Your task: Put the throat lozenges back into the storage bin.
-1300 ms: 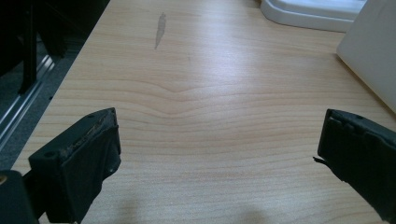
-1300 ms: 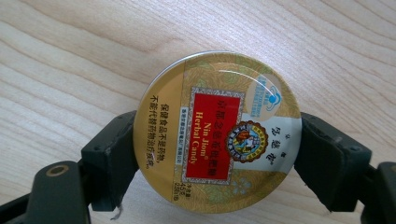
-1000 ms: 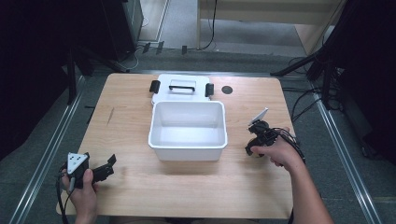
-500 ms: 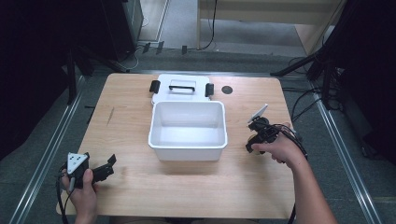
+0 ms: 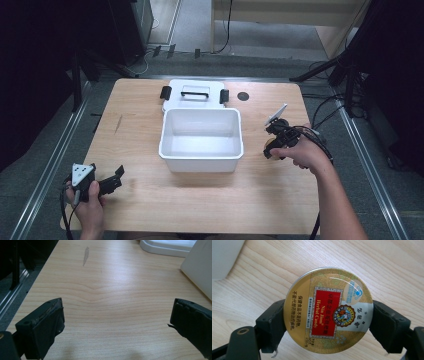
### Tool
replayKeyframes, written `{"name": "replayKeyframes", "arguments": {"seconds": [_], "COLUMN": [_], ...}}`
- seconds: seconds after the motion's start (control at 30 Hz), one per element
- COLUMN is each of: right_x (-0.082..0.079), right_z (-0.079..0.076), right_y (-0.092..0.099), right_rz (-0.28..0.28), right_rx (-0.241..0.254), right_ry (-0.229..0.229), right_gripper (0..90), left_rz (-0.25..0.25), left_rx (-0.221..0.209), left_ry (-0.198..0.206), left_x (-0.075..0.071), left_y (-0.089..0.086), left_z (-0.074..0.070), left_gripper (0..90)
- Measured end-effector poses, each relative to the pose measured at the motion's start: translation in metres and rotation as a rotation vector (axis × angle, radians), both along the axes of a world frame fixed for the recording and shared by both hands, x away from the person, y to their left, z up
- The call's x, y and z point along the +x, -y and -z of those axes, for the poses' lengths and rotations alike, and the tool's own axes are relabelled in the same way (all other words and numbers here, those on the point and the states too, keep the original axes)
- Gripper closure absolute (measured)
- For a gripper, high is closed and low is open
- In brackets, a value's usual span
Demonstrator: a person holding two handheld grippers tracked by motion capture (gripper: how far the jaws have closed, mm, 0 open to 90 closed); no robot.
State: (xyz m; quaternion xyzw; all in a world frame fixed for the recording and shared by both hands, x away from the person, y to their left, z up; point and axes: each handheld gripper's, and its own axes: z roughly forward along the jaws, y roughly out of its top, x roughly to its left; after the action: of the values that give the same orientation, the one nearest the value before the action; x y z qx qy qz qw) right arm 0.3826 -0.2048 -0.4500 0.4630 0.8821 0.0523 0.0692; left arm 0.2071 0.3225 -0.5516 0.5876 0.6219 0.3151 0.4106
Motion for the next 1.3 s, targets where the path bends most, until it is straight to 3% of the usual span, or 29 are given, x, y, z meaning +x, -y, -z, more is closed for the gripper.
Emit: {"name": "replayKeyframes", "arguments": {"seconds": [0.6,1.0,1.3], "right_x": [0.002,0.007,0.007], "right_z": [-0.039,-0.072,-0.081], "right_y": [-0.014,-0.033,-0.048], "right_rz": [-0.061,-0.097,-0.127], "right_rx": [0.004,0.006,0.011], "right_ry": [0.02,0.04,0.031], "right_gripper": [20.6,20.6,20.6], "left_rz": [0.0,0.003,0.001], "left_rx": [-0.001,-0.008,-0.012], "left_ry": [0.0,-0.001,0.002], "left_x": [0.0,0.0,0.0], "left_y": [0.0,-0.001,-0.001], "left_z": [0.0,0.0,0.0], "left_gripper": [0.0,0.0,0.0]}}
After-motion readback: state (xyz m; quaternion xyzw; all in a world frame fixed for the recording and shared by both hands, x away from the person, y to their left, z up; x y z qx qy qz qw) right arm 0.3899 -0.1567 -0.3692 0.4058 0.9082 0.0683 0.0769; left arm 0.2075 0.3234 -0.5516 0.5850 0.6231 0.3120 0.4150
